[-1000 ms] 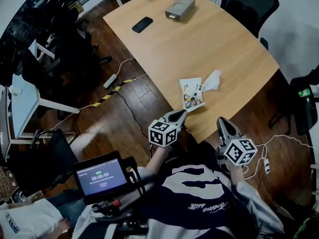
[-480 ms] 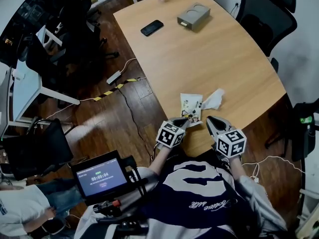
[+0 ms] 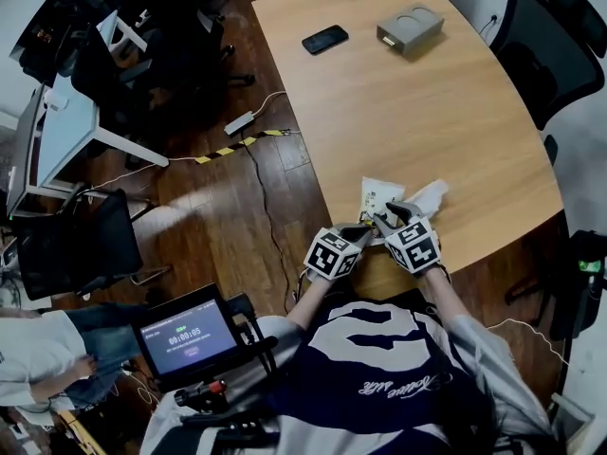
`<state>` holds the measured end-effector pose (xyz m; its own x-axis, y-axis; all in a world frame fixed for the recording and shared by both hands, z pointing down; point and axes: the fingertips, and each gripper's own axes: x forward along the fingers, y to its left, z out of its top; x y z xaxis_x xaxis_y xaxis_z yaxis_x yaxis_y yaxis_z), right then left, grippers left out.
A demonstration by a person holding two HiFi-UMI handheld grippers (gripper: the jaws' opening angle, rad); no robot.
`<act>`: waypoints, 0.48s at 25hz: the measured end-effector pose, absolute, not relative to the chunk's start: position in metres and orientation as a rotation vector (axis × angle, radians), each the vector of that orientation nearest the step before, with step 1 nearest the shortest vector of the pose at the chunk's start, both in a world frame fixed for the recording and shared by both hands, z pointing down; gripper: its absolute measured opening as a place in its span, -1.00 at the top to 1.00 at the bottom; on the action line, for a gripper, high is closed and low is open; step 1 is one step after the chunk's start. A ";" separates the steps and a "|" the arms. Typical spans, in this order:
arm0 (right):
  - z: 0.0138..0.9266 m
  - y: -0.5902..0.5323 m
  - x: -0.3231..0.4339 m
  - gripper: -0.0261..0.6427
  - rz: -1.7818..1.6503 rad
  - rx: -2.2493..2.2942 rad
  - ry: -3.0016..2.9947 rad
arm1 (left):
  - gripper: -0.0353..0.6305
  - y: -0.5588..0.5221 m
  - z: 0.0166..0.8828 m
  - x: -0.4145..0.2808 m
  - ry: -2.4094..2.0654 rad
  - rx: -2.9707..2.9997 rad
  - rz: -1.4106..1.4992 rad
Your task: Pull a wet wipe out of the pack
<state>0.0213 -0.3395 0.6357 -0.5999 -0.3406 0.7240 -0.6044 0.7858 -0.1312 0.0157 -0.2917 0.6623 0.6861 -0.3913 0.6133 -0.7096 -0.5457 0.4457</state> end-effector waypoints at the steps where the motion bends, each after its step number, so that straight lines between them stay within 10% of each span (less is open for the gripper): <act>1: 0.640 -0.341 0.021 0.51 0.468 0.693 -2.246 | 0.88 -0.292 0.663 0.016 -0.841 2.201 0.591; 12: 0.644 -0.329 0.012 0.66 0.336 0.682 -2.216 | 0.88 -0.285 0.665 0.014 -0.822 2.204 0.598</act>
